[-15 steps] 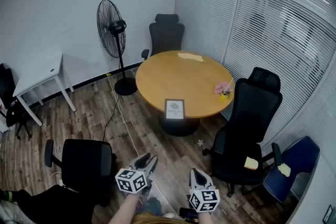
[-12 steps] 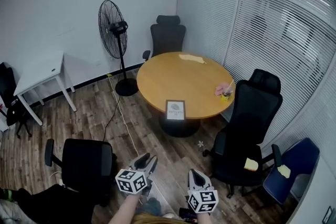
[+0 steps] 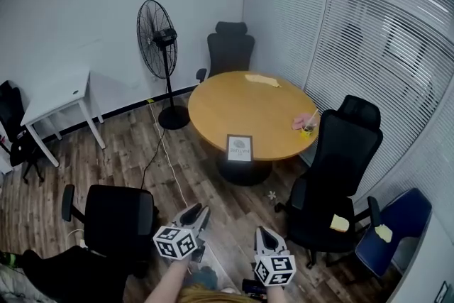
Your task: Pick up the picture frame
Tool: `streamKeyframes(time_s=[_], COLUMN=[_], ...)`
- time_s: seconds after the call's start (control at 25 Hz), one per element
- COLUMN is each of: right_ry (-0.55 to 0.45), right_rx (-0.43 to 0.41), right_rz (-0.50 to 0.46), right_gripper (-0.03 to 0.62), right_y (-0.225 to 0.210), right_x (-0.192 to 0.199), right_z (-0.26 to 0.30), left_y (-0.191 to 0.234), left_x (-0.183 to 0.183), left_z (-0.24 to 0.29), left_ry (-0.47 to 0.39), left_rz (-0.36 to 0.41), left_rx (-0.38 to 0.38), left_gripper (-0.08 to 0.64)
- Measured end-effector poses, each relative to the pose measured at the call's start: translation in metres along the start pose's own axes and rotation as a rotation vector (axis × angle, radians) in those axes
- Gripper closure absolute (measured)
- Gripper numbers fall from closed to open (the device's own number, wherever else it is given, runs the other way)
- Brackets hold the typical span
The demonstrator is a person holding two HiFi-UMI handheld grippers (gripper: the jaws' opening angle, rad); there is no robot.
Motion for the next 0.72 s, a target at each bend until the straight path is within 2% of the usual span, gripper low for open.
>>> streamKeyframes(time_s=[0.12,0.24,0.36,0.56,0.72], right_ry=[0.002,0.003,0.008,0.024,0.029], right_rx=[0.001,0.01,0.024,0.032,0.04], right_rz=[-0.003,0.002,0.002,0.004,0.01], right_gripper=[0.58,0.58,0.58,0.58,0.58], right_y=[-0.003,-0.012,-0.024,-0.047,-0.069], right_x=[-0.003,-0.001,-0.001,-0.006,-0.013], right_z=[0.001,0.003,0.011,0.05,0.1], left_y=[0.001,0.005,0.005,0.019,0.042], left_x=[0.003,0.007,0.006,0.007,0.002], left_z=[0.006,0.016,0.028,0.076,0.125], left_ry=[0.012,0.021,-0.001,0.036,0.057], left_rz=[-0.018,-0.032,-0.011,-0.001,0.036], left_rx=[-0.001,-0.005,0.008,0.025,0.041], left_gripper=[0.426,0.47,0.458,0.45,0.44])
Point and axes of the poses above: the fingertips, and each gripper's own axes: z forward along the fingers, y to its left, x out of its underside, the point moved 2 cm from there along -z, backward along the fingers, and after that the axes turned 9 degrees about z, right-handed, at the moved point
